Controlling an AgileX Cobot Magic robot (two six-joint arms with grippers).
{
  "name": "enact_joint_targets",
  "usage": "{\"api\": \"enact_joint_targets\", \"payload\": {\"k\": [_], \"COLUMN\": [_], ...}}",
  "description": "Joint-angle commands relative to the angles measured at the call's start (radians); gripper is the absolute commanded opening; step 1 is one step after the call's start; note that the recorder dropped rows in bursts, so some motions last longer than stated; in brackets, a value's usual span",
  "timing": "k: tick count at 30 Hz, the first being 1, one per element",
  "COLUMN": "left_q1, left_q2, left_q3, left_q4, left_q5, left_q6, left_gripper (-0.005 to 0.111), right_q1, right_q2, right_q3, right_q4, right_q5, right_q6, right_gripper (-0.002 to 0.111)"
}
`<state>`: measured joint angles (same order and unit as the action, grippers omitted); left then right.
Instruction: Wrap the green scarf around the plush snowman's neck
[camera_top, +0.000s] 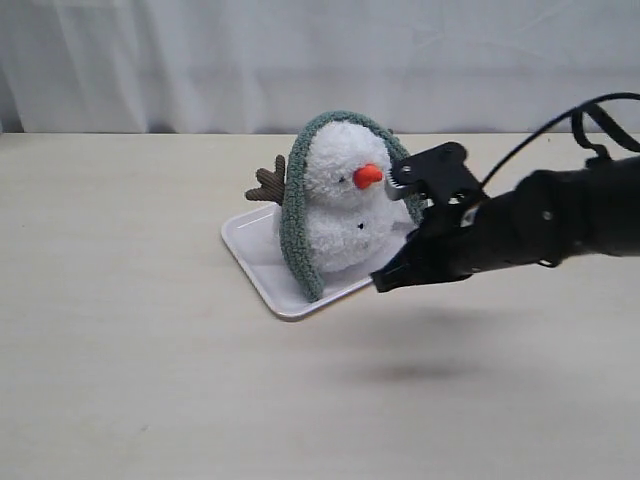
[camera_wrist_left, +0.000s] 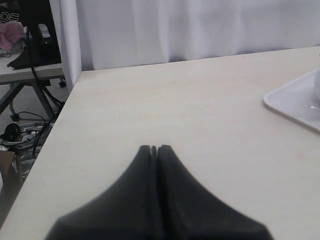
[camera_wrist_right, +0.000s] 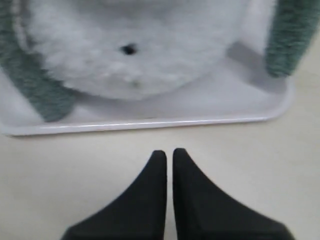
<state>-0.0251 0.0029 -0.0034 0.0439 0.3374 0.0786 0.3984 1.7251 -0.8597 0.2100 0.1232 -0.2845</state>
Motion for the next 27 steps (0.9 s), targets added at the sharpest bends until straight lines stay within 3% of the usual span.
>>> {"api": "enact_joint_targets", "payload": {"k": [1,4,9,19,27], "left_q1": [0.001,0.001,0.001,0.001,0.001], "left_q2": [-0.003,-0.003,-0.003,-0.003,-0.003], "left_q3": [0.003,0.003,0.003,0.003,0.003], "left_q4": [-0.004,-0.004,-0.004,-0.004,-0.004], "left_q5": [-0.011,-0.011,-0.011,-0.011,-0.011], "left_q6": [-0.001,-0.001,-0.001,-0.001,-0.001], "left_gripper": [0.000,0.000,0.000,0.000,0.000], "right_q1": [-0.088,-0.106,-0.106,-0.106,-0.106], "right_q2": [-0.006,0.053,0.176,0.351,0.396], "right_q3": [0.116,0.081,-0.071,-0.236,-0.269], "right_q4": [0.054,0.069,0.059,0.059,0.059], "right_q5": [-0.252,-0.258,-0.107,-0.123,-0.040], "right_q6": [0.020,0.031,-0.007,-0.009,-0.027], "right_gripper": [0.004,0.004,0.004,0.004,0.004]}}
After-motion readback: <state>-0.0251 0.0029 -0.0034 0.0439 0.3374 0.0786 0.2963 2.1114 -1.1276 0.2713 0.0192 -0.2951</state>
